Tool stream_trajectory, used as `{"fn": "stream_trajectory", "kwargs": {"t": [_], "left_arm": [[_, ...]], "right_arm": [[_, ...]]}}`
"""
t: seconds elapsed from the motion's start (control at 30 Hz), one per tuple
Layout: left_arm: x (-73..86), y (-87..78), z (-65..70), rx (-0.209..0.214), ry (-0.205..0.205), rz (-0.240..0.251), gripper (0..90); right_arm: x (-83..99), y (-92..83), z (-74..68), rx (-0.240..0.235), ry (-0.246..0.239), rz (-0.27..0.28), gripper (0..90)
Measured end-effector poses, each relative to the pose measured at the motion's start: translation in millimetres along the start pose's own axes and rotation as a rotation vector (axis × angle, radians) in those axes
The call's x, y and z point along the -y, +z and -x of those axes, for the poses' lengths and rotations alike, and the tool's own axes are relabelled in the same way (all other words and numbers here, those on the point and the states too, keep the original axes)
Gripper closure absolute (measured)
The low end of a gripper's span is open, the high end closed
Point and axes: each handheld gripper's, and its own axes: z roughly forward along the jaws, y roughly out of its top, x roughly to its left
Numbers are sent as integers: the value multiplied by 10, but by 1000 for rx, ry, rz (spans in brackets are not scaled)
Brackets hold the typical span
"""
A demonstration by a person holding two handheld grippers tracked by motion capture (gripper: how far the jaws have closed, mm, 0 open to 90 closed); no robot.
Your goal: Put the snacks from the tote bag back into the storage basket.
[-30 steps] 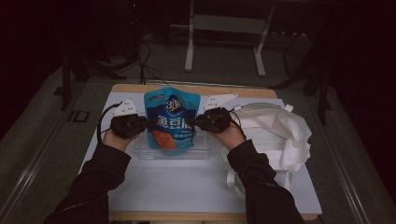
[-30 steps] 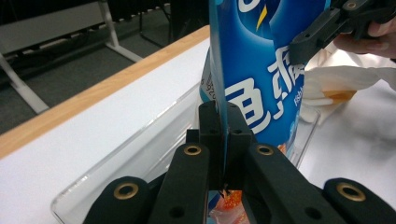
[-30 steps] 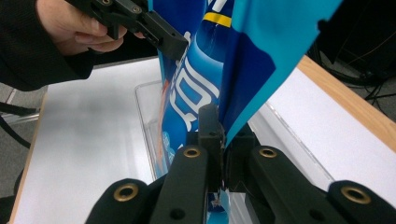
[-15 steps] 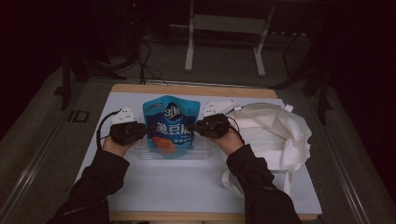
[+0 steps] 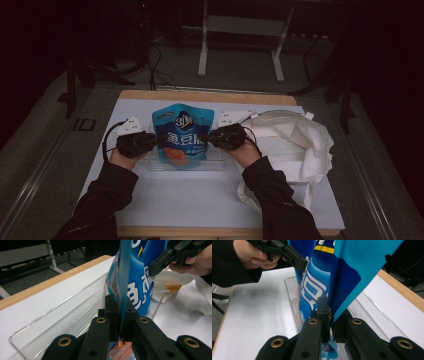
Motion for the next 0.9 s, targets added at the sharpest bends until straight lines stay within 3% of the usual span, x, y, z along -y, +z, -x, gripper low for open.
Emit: {"fn": "stream_trajectory", "kwargs": {"t": [0.2, 0.37, 0.4, 0.47, 0.57, 0.63, 0.67, 0.7, 0.73, 0.8, 0.9], "left_arm": [[0, -19, 12, -7, -9, 5, 821], [-48, -79, 52, -19, -11, 27, 727], [-62, -95, 61, -30, -16, 34, 668], [-82, -130, 79, -44, -15, 41, 632], [-96, -171, 103, -37, -20, 36, 537], [-94, -207, 112, -39, -40, 31, 426], [-94, -207, 112, -39, -40, 31, 348], [-88, -238, 118, -31, -60, 44, 348], [-87, -258, 123, -37, -70, 50, 288], [-79, -294, 134, -21, -58, 42, 132], [-61, -343, 145, -35, -92, 65, 84]], "right_arm": [[8, -10, 13, -10, 21, 22, 744], [-21, -24, -17, 16, 12, 29, 484], [-29, -31, -20, 23, 11, 35, 451], [-41, -50, -23, 32, 12, 45, 382], [-47, -83, -12, 29, 33, 70, 291], [-45, -97, -9, 22, 42, 79, 212], [-45, -97, -9, 22, 42, 79, 212], [-36, -106, -3, 7, 41, 84, 190], [-25, -125, -3, 2, 56, 92, 186], [-10, -146, -7, 1, 60, 115, 154], [4, -188, -13, 6, 73, 129, 147]]}}
